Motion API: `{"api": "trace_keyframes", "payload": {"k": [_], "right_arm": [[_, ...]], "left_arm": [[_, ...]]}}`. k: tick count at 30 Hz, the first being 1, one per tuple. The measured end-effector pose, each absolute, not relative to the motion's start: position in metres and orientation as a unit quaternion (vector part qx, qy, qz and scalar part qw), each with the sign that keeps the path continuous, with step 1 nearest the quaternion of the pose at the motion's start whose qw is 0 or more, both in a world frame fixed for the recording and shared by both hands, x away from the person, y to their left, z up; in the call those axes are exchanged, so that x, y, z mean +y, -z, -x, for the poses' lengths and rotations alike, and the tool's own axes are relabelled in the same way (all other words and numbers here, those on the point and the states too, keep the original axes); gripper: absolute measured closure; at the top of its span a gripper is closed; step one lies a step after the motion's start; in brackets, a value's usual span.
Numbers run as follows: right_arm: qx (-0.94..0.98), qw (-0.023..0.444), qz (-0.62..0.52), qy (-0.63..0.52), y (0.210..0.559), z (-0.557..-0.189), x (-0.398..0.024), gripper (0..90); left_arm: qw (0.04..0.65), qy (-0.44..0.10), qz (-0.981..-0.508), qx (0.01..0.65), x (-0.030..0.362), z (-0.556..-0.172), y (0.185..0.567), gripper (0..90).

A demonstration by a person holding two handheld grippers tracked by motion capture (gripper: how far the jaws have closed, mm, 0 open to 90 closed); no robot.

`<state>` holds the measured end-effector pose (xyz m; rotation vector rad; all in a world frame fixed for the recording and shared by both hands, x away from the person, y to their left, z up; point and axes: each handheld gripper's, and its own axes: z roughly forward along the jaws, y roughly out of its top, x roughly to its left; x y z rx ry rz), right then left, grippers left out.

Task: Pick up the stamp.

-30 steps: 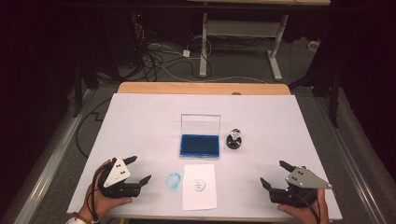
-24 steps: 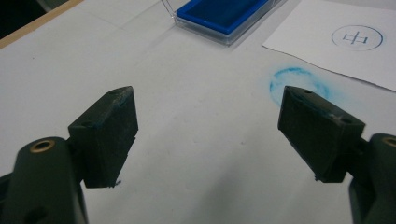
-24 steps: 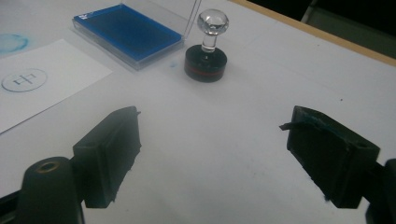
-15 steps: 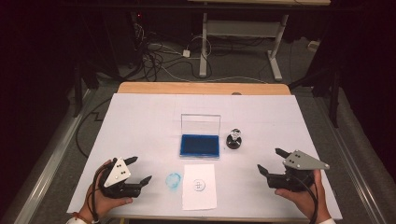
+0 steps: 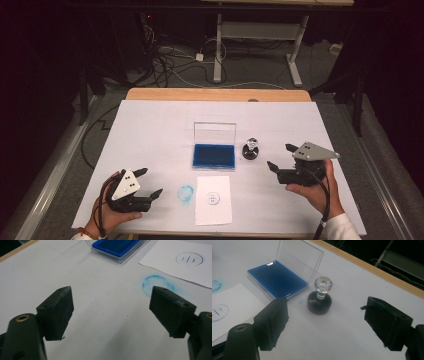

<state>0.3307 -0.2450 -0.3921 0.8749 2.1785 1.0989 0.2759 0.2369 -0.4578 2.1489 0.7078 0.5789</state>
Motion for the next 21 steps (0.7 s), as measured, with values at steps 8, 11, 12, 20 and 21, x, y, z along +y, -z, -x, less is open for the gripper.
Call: {"api": "trace_keyframes", "payload": {"k": [8,11,12,20,21], "right_arm": [[0.827,0.245,-0.317,-0.395,0.395,-0.355,-0.225,19.3],[0.833,0.236,-0.314,-0.390,0.397,-0.365,-0.219,19.4],[0.833,0.236,-0.314,-0.390,0.397,-0.365,-0.219,19.4],[0.839,0.221,-0.325,-0.376,0.405,-0.387,-0.211,21.8],[0.838,0.223,-0.326,-0.376,0.406,-0.389,-0.210,22.2]], "left_arm": [[0.392,-0.225,-0.847,0.278,0.237,-0.276,0.459,19.2],[0.392,-0.225,-0.848,0.277,0.237,-0.276,0.459,19.2],[0.392,-0.225,-0.848,0.277,0.237,-0.276,0.459,19.2],[0.389,-0.224,-0.850,0.275,0.237,-0.276,0.459,19.2],[0.389,-0.224,-0.850,0.275,0.237,-0.276,0.459,19.3]]}}
